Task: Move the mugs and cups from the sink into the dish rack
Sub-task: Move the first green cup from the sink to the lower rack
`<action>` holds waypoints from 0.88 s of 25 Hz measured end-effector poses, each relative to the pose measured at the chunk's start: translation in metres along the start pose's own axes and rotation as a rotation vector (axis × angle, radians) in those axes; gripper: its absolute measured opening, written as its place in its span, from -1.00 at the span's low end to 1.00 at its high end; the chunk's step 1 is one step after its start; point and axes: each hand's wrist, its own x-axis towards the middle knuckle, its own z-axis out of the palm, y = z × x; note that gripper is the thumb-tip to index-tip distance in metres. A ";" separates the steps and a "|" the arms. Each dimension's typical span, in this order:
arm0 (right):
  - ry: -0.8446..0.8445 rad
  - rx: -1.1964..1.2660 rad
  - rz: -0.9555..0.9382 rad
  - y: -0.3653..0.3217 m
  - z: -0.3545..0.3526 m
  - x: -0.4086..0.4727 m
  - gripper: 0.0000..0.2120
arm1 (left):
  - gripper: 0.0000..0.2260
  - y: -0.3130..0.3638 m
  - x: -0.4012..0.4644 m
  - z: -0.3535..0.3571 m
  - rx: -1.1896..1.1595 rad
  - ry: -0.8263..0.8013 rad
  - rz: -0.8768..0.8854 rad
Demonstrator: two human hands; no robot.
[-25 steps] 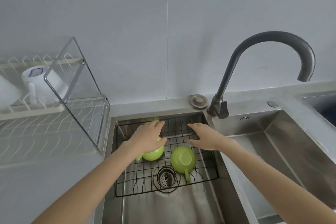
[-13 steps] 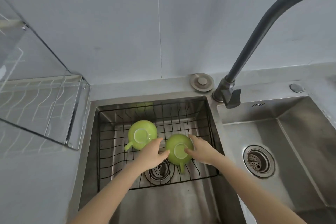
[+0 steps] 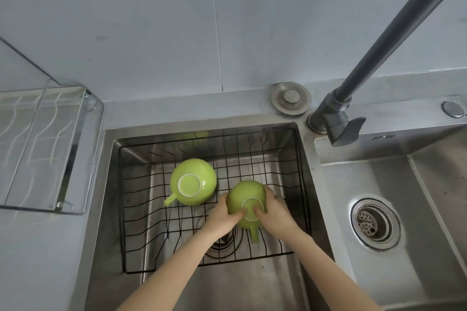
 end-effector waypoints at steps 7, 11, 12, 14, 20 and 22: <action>0.071 0.088 0.018 -0.009 0.003 -0.012 -0.42 | -0.49 -0.002 -0.008 -0.001 -0.120 0.080 -0.004; 0.095 0.067 -0.007 -0.022 -0.004 -0.028 -0.43 | -0.49 -0.002 -0.021 -0.011 -0.183 0.081 0.005; 0.111 0.067 -0.019 -0.026 -0.006 -0.034 -0.43 | -0.49 -0.001 -0.026 -0.015 -0.202 0.077 0.005; 0.152 0.085 -0.040 -0.034 -0.010 -0.051 -0.44 | -0.50 0.005 -0.043 -0.024 -0.233 0.062 0.032; 0.225 0.138 -0.114 -0.056 -0.010 -0.114 -0.47 | -0.51 0.006 -0.103 -0.051 -0.193 0.070 0.198; 0.250 0.142 -0.136 -0.063 -0.003 -0.133 -0.46 | -0.47 0.000 -0.122 -0.059 -0.177 0.087 0.236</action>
